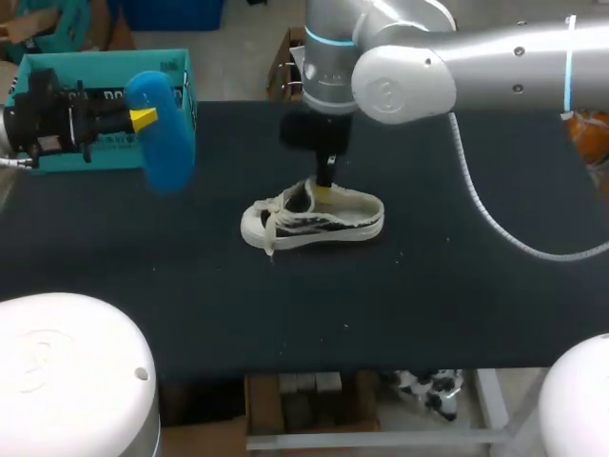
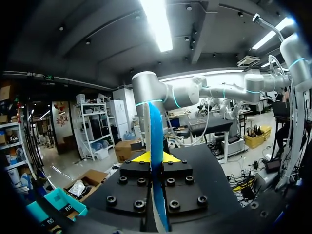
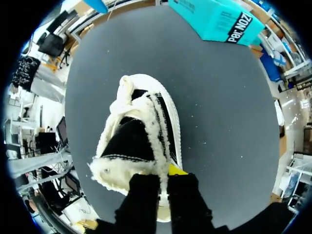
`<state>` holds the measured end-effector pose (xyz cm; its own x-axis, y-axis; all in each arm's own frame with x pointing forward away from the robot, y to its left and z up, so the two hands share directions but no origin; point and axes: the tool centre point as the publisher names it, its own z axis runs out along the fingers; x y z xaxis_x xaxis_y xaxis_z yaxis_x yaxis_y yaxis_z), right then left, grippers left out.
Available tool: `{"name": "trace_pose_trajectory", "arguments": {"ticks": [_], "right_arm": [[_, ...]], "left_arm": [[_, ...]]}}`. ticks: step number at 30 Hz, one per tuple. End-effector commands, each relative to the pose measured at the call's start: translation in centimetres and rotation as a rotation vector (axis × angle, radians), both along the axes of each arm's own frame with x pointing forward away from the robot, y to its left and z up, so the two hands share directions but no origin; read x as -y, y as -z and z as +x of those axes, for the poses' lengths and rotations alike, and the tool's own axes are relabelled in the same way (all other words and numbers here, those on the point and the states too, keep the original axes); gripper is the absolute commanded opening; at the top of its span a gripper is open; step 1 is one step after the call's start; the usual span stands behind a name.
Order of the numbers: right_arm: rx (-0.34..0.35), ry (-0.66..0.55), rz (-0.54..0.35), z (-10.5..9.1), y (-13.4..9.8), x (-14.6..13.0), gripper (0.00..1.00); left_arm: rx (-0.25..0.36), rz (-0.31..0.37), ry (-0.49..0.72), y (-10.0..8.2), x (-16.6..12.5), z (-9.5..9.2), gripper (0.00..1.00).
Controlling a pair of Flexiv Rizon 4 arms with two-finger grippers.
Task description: Open the shoe tongue, take the insole out of the shoe, put the insole back into the shoe, and pack the shoe into the shoebox
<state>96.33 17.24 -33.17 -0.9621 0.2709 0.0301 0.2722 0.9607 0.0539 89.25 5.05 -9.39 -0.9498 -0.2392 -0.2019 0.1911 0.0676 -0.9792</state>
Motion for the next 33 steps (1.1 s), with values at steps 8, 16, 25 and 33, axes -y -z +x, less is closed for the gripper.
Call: {"name": "trace_pose_trajectory", "arguments": {"ticks": [8, 16, 25, 33], "right_arm": [[0.024, 0.396, 0.16, -3.4, -2.5, 1.6, 0.0], [0.082, 0.655, 0.272, -5.7, -2.6, 1.6, 0.0], [0.178, 0.857, 0.356, -6.7, -1.3, 2.1, 0.0], [0.213, 0.905, 0.381, -6.1, -1.3, 3.0, 0.0]], "left_arm": [[0.087, -0.01, 0.325, -1.7, 3.9, 7.2, 0.0], [0.102, -0.021, 0.477, -2.5, 7.5, 11.2, 0.0], [0.102, -0.025, 0.551, -2.5, 9.1, 14.0, 0.0], [0.103, -0.022, 0.564, -2.8, 9.3, 15.0, 0.0]]}}
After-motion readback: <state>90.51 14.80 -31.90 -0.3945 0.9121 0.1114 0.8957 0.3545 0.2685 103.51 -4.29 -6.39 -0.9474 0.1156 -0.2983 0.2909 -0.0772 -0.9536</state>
